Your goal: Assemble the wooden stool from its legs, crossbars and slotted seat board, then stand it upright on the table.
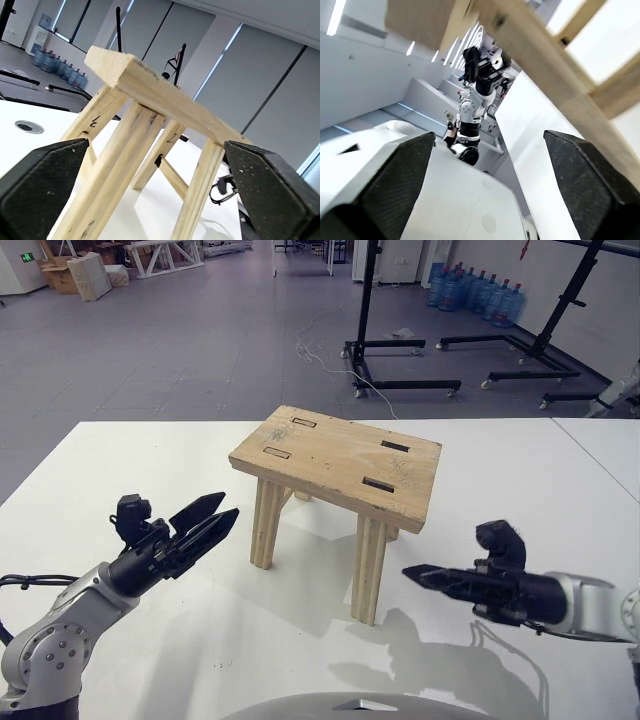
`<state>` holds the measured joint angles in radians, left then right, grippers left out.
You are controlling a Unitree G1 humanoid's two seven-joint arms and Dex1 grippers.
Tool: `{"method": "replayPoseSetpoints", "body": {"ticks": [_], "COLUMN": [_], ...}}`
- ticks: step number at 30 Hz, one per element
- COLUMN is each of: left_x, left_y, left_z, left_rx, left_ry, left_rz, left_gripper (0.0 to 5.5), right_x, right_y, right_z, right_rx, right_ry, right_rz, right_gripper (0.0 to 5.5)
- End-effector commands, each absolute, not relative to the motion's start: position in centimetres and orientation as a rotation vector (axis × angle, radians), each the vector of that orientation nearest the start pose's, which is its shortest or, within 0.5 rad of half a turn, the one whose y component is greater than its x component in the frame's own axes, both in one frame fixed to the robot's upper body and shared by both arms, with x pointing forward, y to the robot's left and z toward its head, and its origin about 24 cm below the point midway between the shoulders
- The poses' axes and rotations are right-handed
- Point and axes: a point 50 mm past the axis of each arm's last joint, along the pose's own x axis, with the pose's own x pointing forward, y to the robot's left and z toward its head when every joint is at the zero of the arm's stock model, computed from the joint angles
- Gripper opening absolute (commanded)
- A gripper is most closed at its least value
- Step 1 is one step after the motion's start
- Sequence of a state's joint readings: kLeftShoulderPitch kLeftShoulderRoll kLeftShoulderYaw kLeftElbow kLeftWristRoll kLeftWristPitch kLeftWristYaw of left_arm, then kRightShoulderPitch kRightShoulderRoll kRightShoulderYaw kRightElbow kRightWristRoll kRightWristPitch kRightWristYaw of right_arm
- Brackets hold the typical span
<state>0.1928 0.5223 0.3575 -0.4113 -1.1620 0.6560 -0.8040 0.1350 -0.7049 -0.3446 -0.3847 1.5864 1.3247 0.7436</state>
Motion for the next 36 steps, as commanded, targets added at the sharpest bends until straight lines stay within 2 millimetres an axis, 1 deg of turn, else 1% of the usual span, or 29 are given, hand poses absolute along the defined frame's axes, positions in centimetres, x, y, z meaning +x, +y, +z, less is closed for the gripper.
{"method": "replayPoseSetpoints", "body": {"ticks": [1, 3, 5, 9, 11, 14, 16, 20, 22, 24, 26, 28, 30, 31, 33, 36], "left_x": [18.8, 18.9, 19.1, 19.6, 19.7, 19.8, 19.7, 18.3, 18.0, 18.5, 19.5, 21.1, 22.3, 22.5, 22.3, 22.0], "left_y": [21.8, 21.6, 21.5, 21.1, 20.7, 20.0, 19.3, 17.3, 16.9, 16.7, 16.7, 16.8, 16.8, 16.6, 16.0, 15.8], "left_z": [12.3, 12.2, 12.1, 12.1, 12.0, 11.9, 12.1, 13.1, 13.1, 12.8, 11.7, 10.3, 9.7, 9.7, 10.2, 10.8], "left_rx": [-0.564, -0.555, -0.546, -0.519, -0.505, -0.486, -0.48, -0.491, -0.482, -0.458, -0.41, -0.35, -0.311, -0.292, -0.264, -0.229], "left_ry": [0.059, 0.062, 0.061, 0.057, 0.058, 0.055, 0.049, 0.011, 0.011, 0.022, 0.069, 0.101, 0.1, 0.09, 0.047, 0.01], "left_rz": [-0.93, -0.936, -0.934, -0.938, -0.948, -0.965, -0.987, -1.169, -1.2, -1.19, -1.148, -1.059, -1.003, -1.007, -1.04, -1.017], "left_gripper": [4.93, 4.93, 4.93, 4.93, 4.93, 4.93, 4.93, 4.93, 4.93, 4.93, 4.93, 4.93, 4.93, 4.93, 4.93, 4.93], "right_x": [15.0, 15.2, 16.1, 18.6, 19.7, 21.2, 21.9, 22.6, 23.0, 23.4, 24.0, 24.9, 26.0, 26.5, 26.6, 25.6], "right_y": [-18.0, -17.3, -16.8, -17.2, -17.3, -17.5, -17.6, -17.4, -17.1, -16.8, -16.5, -16.2, -16.1, -15.9, -15.7, -15.5], "right_z": [12.2, 11.1, 9.5, 6.3, 5.8, 5.7, 5.9, 6.8, 7.0, 7.1, 7.4, 7.6, 7.7, 7.7, 7.9, 8.0], "right_rx": [0.857, 0.812, 0.759, 0.71, 0.696, 0.661, 0.656, 0.639, 0.619, 0.613, 0.6, 0.582, 0.545, 0.543, 0.546, 0.55], "right_ry": [0.612, 0.609, 0.579, 0.506, 0.46, 0.403, 0.379, 0.353, 0.345, 0.328, 0.299, 0.265, 0.218, 0.191, 0.154, 0.135], "right_rz": [1.284, 1.255, 1.185, 0.965, 0.899, 0.865, 0.869, 0.927, 0.95, 0.957, 0.968, 0.976, 0.955, 0.945, 0.947, 0.966], "right_gripper": [4.0, 4.0, 4.0, 4.0, 4.0, 4.0, 4.0, 4.0, 4.0, 4.0, 4.0, 4.0, 4.0, 4.0, 4.0, 4.0]}}
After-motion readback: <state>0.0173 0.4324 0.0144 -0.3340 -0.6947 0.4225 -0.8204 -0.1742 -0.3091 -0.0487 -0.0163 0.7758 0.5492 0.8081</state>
